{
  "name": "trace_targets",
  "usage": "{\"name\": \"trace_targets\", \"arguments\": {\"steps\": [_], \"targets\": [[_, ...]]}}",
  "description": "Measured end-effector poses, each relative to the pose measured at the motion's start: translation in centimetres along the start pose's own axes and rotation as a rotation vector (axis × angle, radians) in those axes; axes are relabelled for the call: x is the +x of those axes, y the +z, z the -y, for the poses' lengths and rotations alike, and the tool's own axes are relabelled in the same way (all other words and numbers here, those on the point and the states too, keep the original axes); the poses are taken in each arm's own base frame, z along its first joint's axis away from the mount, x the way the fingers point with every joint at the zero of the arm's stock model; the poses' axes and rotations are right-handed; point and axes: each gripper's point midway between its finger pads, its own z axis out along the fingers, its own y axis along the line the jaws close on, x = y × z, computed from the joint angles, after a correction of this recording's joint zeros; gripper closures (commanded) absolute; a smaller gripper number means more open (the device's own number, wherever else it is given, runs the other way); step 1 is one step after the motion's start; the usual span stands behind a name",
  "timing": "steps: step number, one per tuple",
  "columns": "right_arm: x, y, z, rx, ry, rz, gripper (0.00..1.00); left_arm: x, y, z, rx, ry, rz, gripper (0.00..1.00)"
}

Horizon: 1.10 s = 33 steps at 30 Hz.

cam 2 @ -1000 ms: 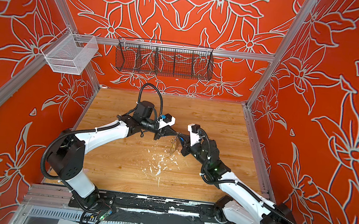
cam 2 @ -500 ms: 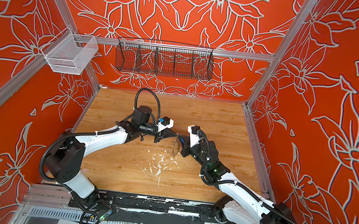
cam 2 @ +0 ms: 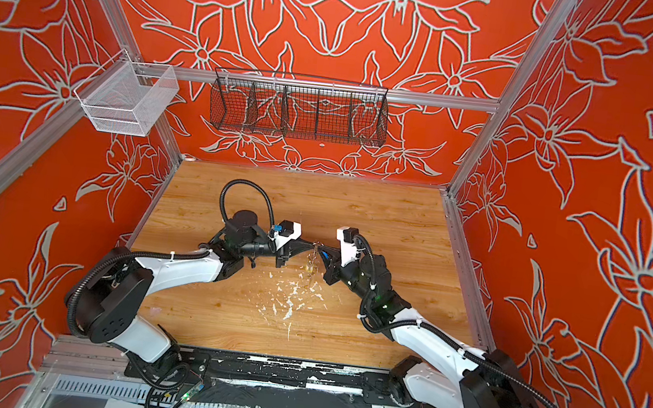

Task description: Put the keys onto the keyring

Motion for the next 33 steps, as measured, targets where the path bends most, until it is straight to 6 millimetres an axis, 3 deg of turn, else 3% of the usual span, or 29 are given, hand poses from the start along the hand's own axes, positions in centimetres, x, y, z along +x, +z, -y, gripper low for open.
{"name": "trace_targets", "arguments": {"steps": [17,23,28,33], "targets": [[-1.0,0.6,-0.9,-0.048,0.023,0.032,1.00,-1.3,-0.9,-0.5,-0.070,0.014,0.098,1.00],[-0.8,0.2,0.1,0.000,0.027,0.015,1.00,-1.9,-0.6,-0.7,-0.057,0.022,0.091,0.80],[-1.1,-0.6,0.8,0.047,0.012,0.015,1.00,-3.3,-0.5,-1.2,-0.053,0.054,0.100,0.72],[-1.6,-1.1,0.8,0.061,-0.005,0.027,1.00,-3.0,-0.1,-1.0,-0.020,0.044,0.063,0.70]]}}
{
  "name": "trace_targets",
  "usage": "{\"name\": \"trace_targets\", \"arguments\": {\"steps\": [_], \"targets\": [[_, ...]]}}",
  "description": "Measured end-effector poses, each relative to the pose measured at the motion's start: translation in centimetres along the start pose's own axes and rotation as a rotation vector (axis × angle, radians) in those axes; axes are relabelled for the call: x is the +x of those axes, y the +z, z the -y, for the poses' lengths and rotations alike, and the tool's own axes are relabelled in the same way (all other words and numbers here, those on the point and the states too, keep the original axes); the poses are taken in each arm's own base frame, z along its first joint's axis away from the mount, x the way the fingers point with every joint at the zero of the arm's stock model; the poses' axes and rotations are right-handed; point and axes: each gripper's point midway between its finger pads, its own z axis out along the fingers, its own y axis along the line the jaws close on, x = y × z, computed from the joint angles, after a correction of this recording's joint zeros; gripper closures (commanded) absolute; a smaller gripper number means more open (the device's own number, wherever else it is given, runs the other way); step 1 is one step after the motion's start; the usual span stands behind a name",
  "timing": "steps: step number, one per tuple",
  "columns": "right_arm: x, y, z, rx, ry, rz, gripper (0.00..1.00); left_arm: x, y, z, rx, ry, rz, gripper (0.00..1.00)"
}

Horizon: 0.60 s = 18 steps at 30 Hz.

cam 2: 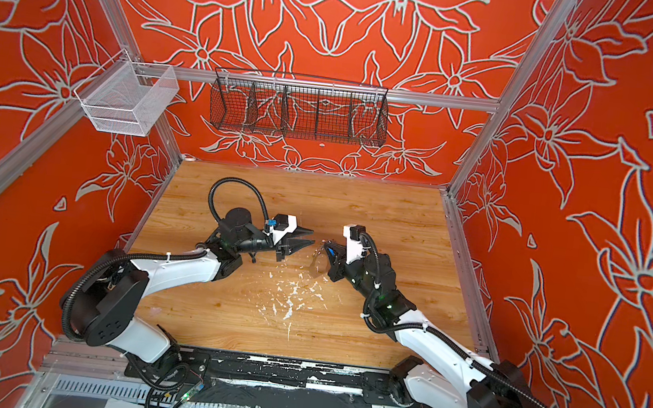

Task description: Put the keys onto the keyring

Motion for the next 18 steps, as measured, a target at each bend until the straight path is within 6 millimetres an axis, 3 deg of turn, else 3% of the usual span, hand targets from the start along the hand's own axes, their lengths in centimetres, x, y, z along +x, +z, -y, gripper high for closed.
{"name": "trace_targets", "arguments": {"steps": [6,18], "targets": [[0.3,-0.1,0.3,0.014,-0.013,-0.012,1.00,-0.8,0.7,-0.2,0.050,0.029,-0.041,0.69],[0.3,-0.1,0.2,0.010,-0.016,-0.013,1.00,0.5,1.4,-0.1,0.118,0.002,-0.129,0.68]]}}
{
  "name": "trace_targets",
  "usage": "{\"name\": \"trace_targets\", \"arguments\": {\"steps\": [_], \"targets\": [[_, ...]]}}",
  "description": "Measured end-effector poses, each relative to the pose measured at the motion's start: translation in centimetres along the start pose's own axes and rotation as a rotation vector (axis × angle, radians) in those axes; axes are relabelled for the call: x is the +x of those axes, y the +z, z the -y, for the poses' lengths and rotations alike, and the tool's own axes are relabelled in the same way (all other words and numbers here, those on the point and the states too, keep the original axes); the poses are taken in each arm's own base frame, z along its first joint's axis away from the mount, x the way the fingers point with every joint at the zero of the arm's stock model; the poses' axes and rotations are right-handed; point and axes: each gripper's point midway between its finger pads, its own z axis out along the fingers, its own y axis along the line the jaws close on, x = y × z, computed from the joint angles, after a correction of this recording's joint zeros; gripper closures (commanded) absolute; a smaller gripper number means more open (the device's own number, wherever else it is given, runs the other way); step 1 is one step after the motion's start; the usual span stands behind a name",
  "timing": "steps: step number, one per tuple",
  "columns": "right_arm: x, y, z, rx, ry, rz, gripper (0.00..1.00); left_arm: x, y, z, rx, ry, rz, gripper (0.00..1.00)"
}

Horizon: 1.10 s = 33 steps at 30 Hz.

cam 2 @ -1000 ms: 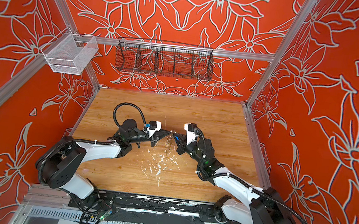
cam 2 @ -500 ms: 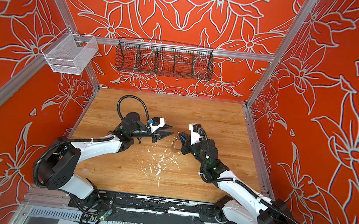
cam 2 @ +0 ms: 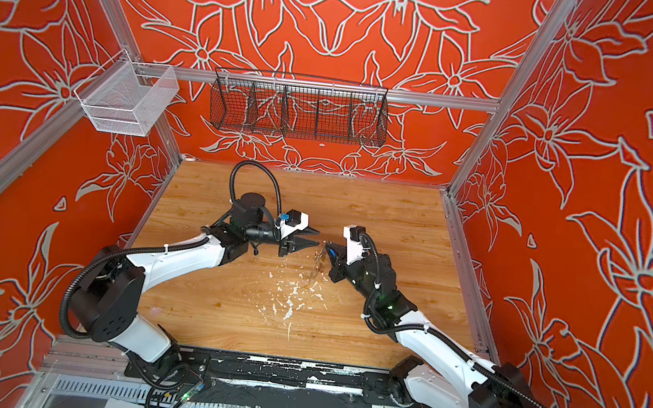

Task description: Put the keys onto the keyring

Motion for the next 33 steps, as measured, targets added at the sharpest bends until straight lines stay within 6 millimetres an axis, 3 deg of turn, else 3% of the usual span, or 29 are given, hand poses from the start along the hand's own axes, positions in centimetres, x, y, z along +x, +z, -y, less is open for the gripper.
{"name": "trace_targets", "arguments": {"steps": [20,27,33], "targets": [[0.1,0.0,-0.4,-0.025,0.000,-0.008,1.00,1.7,1.7,-0.1,0.070,-0.055,-0.107,0.78],[0.0,-0.1,-0.5,-0.026,0.000,-0.004,1.00,2.0,1.9,0.2,0.086,-0.056,-0.125,1.00],[-0.1,-0.1,-0.5,-0.024,0.000,-0.002,1.00,1.9,1.9,0.1,0.085,-0.055,-0.124,1.00]]}}
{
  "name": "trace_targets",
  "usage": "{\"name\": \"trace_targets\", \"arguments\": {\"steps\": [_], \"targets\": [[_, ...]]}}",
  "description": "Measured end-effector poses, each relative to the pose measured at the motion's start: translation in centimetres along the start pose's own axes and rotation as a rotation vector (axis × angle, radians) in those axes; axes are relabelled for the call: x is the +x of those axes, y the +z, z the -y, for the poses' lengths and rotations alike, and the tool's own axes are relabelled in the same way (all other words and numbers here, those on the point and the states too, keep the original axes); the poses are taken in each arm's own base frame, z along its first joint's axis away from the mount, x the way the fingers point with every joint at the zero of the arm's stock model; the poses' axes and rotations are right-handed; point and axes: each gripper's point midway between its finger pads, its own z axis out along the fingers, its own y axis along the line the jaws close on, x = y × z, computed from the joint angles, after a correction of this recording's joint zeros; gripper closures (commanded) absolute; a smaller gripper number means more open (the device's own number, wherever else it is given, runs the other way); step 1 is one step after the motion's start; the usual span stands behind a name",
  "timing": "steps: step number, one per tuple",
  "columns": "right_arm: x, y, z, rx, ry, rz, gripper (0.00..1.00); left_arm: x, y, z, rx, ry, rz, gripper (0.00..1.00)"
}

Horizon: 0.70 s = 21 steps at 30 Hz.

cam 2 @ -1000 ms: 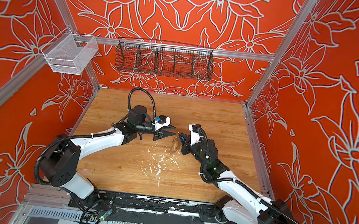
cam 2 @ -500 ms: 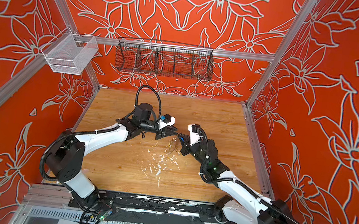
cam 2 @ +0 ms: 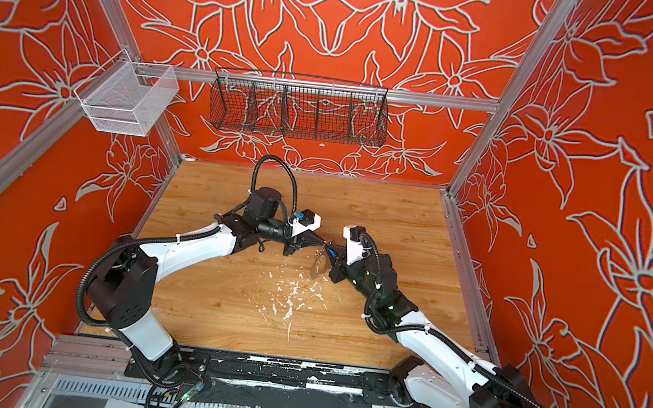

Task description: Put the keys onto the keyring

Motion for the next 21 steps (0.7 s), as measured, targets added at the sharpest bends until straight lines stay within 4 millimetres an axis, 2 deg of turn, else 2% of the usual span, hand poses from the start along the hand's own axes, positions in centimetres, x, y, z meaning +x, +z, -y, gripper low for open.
{"name": "trace_targets", "arguments": {"steps": [10,21], "targets": [[0.6,0.0,0.4,0.017,0.003,-0.008,1.00,0.7,-0.7,0.8,-0.066,0.047,0.037,1.00],[1.3,1.1,0.0,-0.029,0.024,-0.018,1.00,1.2,-2.1,1.4,-0.176,0.106,0.092,1.00]]}}
